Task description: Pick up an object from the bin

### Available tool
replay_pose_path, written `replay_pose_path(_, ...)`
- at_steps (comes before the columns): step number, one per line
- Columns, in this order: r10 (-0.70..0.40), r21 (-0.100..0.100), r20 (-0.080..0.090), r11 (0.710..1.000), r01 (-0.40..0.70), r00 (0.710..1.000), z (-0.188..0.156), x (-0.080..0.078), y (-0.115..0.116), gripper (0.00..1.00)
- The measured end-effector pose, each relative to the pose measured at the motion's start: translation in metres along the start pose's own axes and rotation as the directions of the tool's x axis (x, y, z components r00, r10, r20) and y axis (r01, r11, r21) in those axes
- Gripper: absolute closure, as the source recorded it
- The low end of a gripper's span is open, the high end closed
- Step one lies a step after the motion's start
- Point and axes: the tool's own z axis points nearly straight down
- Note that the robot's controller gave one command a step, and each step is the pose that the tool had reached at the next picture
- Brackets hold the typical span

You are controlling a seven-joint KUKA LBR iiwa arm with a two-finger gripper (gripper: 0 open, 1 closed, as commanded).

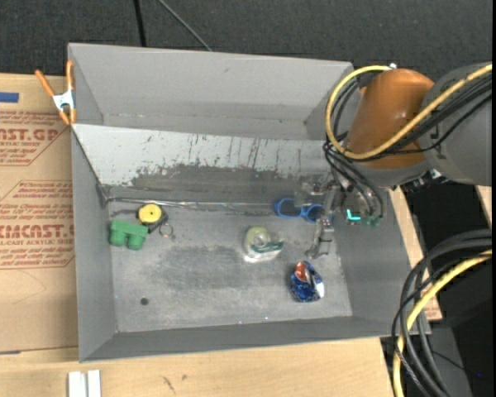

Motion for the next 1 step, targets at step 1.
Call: replay_pose_path(1, -0.327, -0.001, -0.001, 0.945, 0.327, 0.945, 0.0663, 0.082, -0.0103, 0.0)
